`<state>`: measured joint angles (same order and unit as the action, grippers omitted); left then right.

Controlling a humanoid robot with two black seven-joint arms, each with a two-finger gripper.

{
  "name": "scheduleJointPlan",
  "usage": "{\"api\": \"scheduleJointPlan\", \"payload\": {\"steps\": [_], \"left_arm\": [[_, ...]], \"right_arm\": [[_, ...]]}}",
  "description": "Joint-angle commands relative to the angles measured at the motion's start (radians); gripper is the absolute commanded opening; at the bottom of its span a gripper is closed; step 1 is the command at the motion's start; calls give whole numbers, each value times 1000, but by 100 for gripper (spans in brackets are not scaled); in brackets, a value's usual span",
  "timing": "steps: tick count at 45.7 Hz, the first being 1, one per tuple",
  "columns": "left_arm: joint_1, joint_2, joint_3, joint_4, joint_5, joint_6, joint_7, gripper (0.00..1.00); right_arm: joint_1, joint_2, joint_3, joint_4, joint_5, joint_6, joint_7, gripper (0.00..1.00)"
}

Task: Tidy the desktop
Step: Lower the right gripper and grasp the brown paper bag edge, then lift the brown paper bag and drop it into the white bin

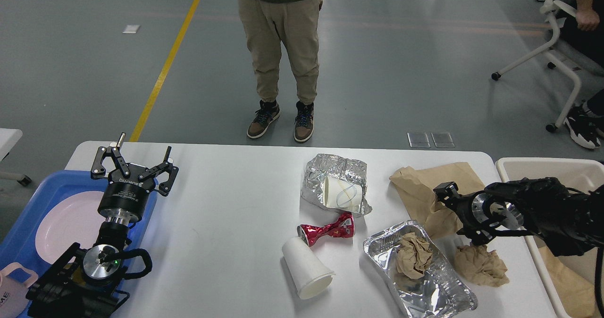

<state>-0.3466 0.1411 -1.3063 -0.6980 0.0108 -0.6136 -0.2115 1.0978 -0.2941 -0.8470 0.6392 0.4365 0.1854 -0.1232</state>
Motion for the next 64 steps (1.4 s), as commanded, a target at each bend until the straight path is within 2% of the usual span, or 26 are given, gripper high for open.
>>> {"api": "scheduleJointPlan", "payload": {"steps": [1, 2, 3, 34, 40, 50, 56, 64], "left_arm": [[0, 0, -1, 0, 0, 0, 0, 96], [0, 0, 1, 0, 0, 0, 0, 96], [0, 0, 1, 0, 0, 0, 0, 96], [0, 0, -1, 0, 0, 0, 0, 96], [0, 0, 1, 0, 0, 0, 1, 96], [0, 0, 1, 0, 0, 0, 1, 96], [0, 0, 1, 0, 0, 0, 1, 96], [0, 0, -1, 0, 0, 0, 1, 96]], "right_arm": [[8, -4, 11, 11, 7, 5, -1, 12], [8, -5, 11, 16, 7, 5, -1, 2], [8, -4, 11, 19, 4, 5, -1, 0], [13, -5, 19, 39, 11, 2, -12, 0], [49, -30, 19, 91, 10, 6, -12, 0], [246, -180, -35, 275, -21, 25, -16, 0], [433, -215, -193, 404, -58, 80, -24, 0], [790, -229, -438, 646, -97, 177, -24, 0]]}}
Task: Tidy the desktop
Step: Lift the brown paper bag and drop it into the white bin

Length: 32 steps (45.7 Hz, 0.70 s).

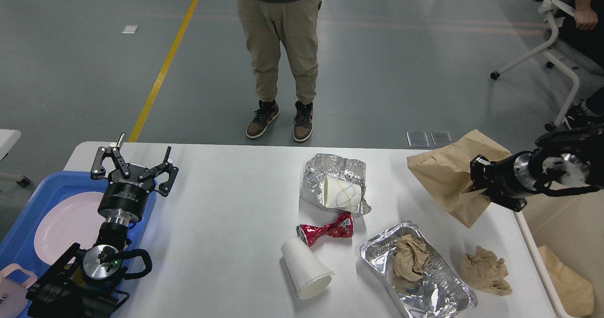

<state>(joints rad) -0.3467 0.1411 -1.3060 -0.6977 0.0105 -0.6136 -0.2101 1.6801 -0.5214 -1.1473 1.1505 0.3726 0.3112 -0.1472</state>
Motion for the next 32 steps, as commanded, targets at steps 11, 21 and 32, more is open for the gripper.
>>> {"api": "scheduleJointPlan", "payload": {"steps": [11, 21, 32], "left_arm": [[0, 0, 1, 0, 0, 0, 0, 96], [0, 0, 1, 0, 0, 0, 0, 96], [0, 2, 1, 1, 0, 0, -2, 96]], "right_arm": [[535, 26, -275, 357, -211, 193, 1, 0], [722, -5, -319, 495, -349, 296, 14, 0], [731, -62, -334, 515, -414, 295, 14, 0]]}}
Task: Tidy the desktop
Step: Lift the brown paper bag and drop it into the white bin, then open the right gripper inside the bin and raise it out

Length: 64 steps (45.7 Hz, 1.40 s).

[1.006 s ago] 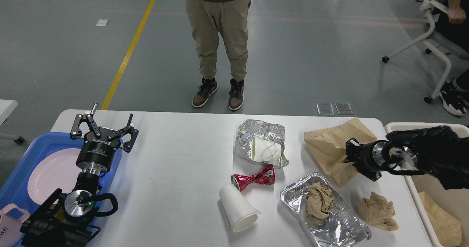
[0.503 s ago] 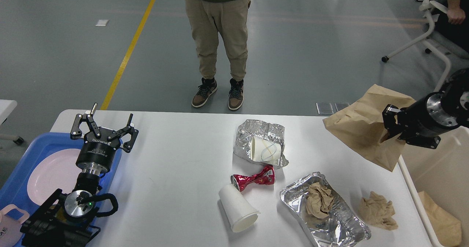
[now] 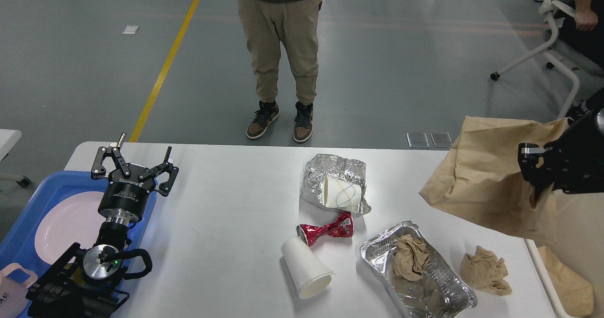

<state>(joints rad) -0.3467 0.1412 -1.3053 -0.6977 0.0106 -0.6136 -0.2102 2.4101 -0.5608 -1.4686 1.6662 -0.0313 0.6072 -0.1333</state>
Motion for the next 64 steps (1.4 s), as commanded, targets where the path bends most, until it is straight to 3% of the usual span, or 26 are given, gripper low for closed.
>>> {"api": "scheduleJointPlan", "payload": {"steps": [1, 14, 20, 25, 39, 48, 54, 64], "left_arm": [[0, 0, 0, 1, 0, 0, -2, 96], [0, 0, 0, 1, 0, 0, -2, 96], [0, 0, 0, 1, 0, 0, -2, 96], [0, 0, 0, 1, 0, 0, -2, 96], [0, 2, 0, 1, 0, 0, 0, 96], [0, 0, 0, 0, 0, 0, -2, 96], [0, 1, 0, 1, 0, 0, -2, 96], [0, 2, 0, 1, 0, 0, -2, 96]], "right_arm": [[1, -31, -21, -3, -12, -3, 0, 0], [-144, -290, -59, -187, -188, -14, 0, 0], [-299, -411, -12, -360, -229, -27, 0, 0], [-512, -456, 115, -488, -230, -104, 0, 0], [-1265, -321, 620, -916, -211, -346, -2, 0], [-1704, -59, 883, -1363, -161, -452, -2, 0], [-1839, 100, 900, -1589, -157, -497, -2, 0], [-1916, 173, 896, -1625, -52, -621, -3, 0]]}}
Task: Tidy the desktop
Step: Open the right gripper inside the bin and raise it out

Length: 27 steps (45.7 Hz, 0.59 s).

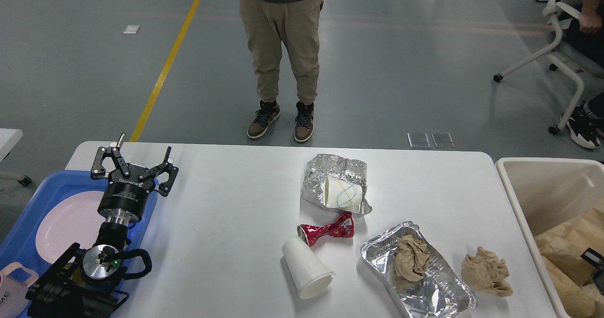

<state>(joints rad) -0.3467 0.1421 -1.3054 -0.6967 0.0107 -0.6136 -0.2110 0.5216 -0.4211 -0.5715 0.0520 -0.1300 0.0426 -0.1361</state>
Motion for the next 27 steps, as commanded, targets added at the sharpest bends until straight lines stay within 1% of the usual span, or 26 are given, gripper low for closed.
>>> {"api": "scheduleJointPlan", "payload": {"steps": [1, 10, 27], "left_arm": [[0, 1, 0, 0, 0, 0, -1, 96], [0, 1, 0, -1, 0, 0, 1, 96], [0, 1, 0, 0, 0, 0, -1, 96]], "right_arm": [[-29, 39, 1, -12, 49, -64, 0, 0], [-49, 85, 4, -14, 50, -98, -8, 0], [-54, 94, 4, -6, 59, -99, -10, 0]]}}
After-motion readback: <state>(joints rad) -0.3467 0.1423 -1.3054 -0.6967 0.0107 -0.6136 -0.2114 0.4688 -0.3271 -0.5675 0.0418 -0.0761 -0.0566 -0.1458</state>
